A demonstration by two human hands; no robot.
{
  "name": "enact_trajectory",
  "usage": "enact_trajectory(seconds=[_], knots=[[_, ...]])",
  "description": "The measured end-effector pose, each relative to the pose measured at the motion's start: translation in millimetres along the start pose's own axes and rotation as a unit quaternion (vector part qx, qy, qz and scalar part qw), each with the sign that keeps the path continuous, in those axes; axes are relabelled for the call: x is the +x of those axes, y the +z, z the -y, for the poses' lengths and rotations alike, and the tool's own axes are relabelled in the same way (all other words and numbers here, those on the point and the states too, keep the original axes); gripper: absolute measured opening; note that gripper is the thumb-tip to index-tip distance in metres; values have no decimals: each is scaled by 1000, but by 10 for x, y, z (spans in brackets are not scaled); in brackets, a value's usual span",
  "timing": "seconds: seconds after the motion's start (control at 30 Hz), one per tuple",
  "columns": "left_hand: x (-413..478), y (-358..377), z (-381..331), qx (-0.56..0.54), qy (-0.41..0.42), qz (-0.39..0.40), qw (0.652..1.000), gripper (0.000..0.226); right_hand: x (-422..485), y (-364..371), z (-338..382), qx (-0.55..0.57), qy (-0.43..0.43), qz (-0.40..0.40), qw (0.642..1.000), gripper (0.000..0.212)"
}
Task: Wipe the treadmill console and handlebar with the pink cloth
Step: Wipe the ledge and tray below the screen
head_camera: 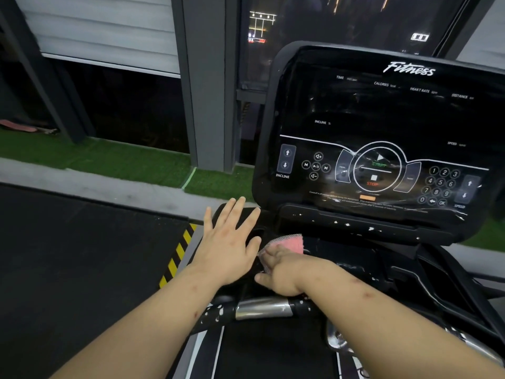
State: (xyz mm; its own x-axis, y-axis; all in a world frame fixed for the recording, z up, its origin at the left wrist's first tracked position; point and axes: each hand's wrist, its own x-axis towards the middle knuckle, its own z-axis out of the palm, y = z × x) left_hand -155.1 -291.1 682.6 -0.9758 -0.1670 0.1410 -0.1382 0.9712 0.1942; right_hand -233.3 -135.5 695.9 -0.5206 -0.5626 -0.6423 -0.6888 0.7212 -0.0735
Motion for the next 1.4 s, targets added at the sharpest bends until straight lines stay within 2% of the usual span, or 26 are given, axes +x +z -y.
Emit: enact_trajectory(seconds=[0.17,0.37,0.6,0.77,1.0,1.07,1.13,1.4], knots=[[-180,97,32,-7,-13,4,1000,63,100,-49,-46,-8,30,-19,999,80],[-392,250,41,-29,-35,19,999,64,62,53,-13,-13,7,-6,1000,76],[-921,498,-120,-120,-64,45,990,77,-5,57,42,-36,-9,4,999,68],[-1210,713,-260,-119,-65,78,988,73,14,68,59,-46,-7,9,999,69],[-1209,640,-282,-101,-66,103,987,77,56,98,159,-49,-22,21,998,68],[-1198,635,-271,-93,-68,110,987,72,54,90,205,-45,-25,28,998,69],[-1189,645,-256,-95,-67,110,987,66,56,83,239,-44,-28,34,998,70],[-1182,688,-127,-101,-84,79,988,65,97,96,309,-59,-27,28,997,72]])
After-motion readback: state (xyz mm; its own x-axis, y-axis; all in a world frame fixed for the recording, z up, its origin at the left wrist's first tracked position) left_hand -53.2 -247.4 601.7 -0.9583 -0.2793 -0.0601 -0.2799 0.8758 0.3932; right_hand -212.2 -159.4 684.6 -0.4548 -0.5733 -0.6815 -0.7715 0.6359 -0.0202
